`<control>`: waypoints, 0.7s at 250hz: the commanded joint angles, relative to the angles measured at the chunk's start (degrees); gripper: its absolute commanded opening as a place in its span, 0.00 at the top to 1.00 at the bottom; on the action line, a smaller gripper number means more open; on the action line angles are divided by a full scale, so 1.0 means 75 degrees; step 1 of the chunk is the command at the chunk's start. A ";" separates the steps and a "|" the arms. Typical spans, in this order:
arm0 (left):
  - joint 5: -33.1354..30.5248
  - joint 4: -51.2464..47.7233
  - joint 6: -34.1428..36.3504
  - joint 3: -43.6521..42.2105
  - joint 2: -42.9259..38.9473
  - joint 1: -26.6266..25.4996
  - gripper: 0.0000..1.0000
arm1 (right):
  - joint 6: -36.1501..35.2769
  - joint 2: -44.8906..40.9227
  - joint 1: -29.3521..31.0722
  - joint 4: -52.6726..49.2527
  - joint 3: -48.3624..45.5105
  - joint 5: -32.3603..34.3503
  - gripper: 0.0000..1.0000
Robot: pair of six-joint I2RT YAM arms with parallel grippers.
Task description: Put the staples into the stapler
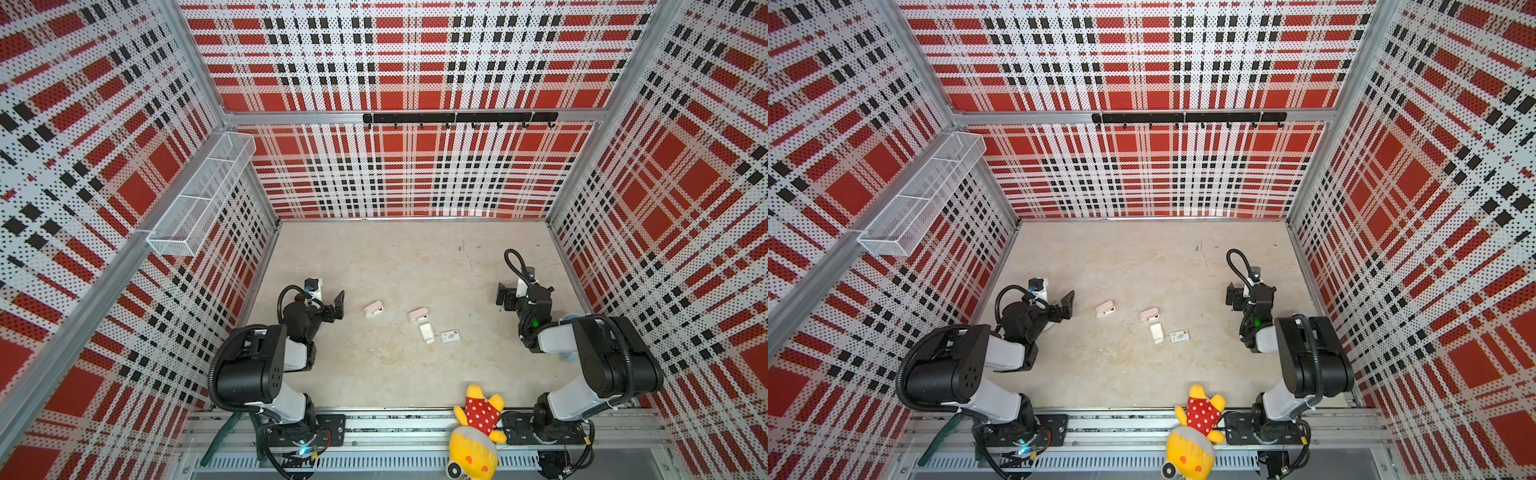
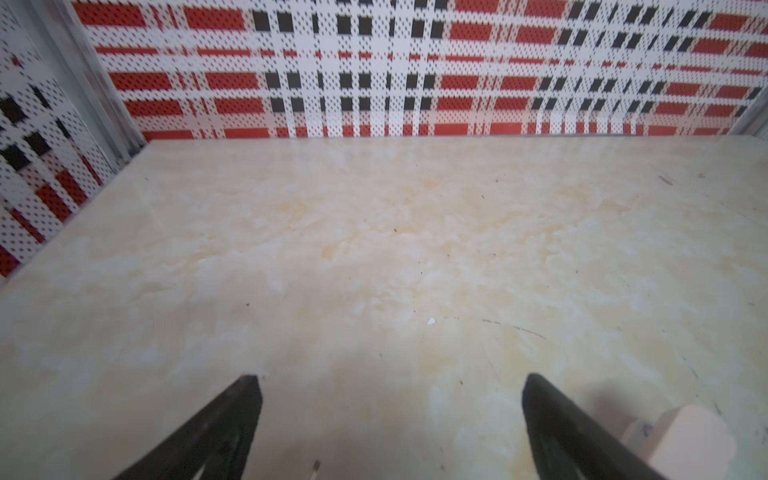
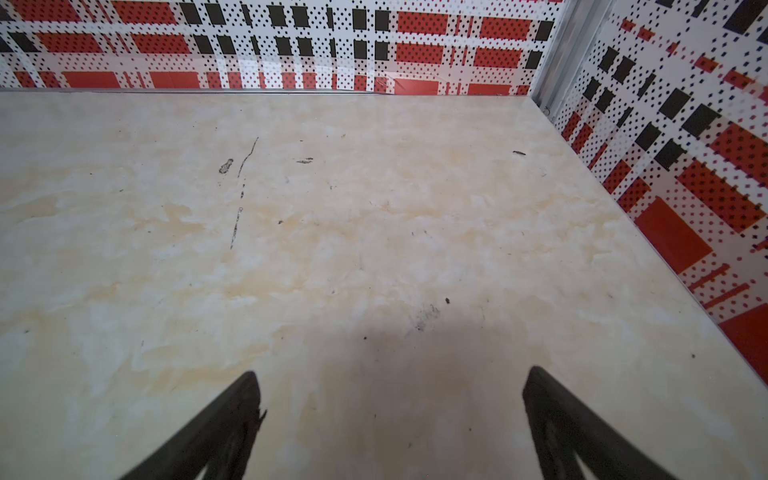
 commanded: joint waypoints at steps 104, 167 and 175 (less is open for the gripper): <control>-0.1149 -0.1383 0.0072 0.1279 -0.0074 -0.0506 0.01 | -0.0206 0.0027 -0.0012 0.0682 0.0145 -0.0054 0.00; -0.1176 -0.1384 0.0067 0.1284 -0.0072 -0.0509 0.01 | -0.0204 0.0036 -0.0012 0.0688 0.0145 -0.0029 0.00; -0.1169 -0.1381 0.0063 0.1284 -0.0070 -0.0509 0.00 | -0.0208 0.0049 -0.0012 0.0658 0.0177 -0.0069 0.00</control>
